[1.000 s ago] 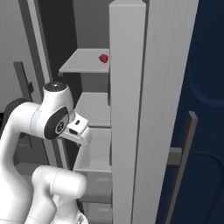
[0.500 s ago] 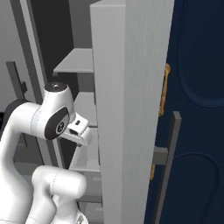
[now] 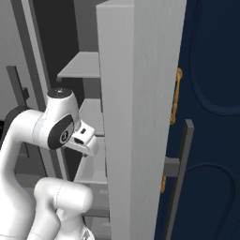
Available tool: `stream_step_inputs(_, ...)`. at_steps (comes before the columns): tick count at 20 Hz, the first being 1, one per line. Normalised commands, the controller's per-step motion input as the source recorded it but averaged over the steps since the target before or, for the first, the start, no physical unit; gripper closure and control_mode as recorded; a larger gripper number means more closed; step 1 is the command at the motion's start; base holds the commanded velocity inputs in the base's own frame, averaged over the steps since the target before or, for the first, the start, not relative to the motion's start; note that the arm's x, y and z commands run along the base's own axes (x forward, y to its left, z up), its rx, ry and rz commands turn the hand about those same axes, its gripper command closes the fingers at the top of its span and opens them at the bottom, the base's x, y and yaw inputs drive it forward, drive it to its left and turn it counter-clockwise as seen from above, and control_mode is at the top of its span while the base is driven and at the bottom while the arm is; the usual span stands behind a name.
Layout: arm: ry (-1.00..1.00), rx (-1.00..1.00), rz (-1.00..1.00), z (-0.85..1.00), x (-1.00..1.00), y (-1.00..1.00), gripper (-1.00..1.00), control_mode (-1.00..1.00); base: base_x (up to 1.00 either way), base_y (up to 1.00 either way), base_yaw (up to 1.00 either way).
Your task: Take the strawberry from the fridge and place it on top of the pancake, located on the dining counter.
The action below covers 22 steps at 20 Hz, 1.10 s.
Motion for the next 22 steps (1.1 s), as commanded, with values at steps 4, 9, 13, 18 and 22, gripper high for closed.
stream_step_inputs(4, -0.22, -0.09, 0.11, 0.53, 0.27, 0.0, -1.0, -1.0, 0.0, 0.0, 0.0)
stream_step_inputs(9, -0.33, -0.14, 0.24, 0.78, 0.34, 0.0, -1.0, -1.0, 0.0, 0.0, 0.0)
stream_step_inputs(13, -0.59, -0.13, 0.26, 0.57, 0.08, 0.02, -1.0, -1.0, 0.0, 0.0, 0.0)
stream_step_inputs(18, -0.32, -0.11, 0.08, 0.73, 0.29, 0.0, -1.0, -1.0, 0.0, 0.0, 0.0)
stream_step_inputs(22, -0.09, -0.13, -0.03, 0.78, 0.31, 0.0, -1.0, -1.0, 0.0, 0.0, 0.0)
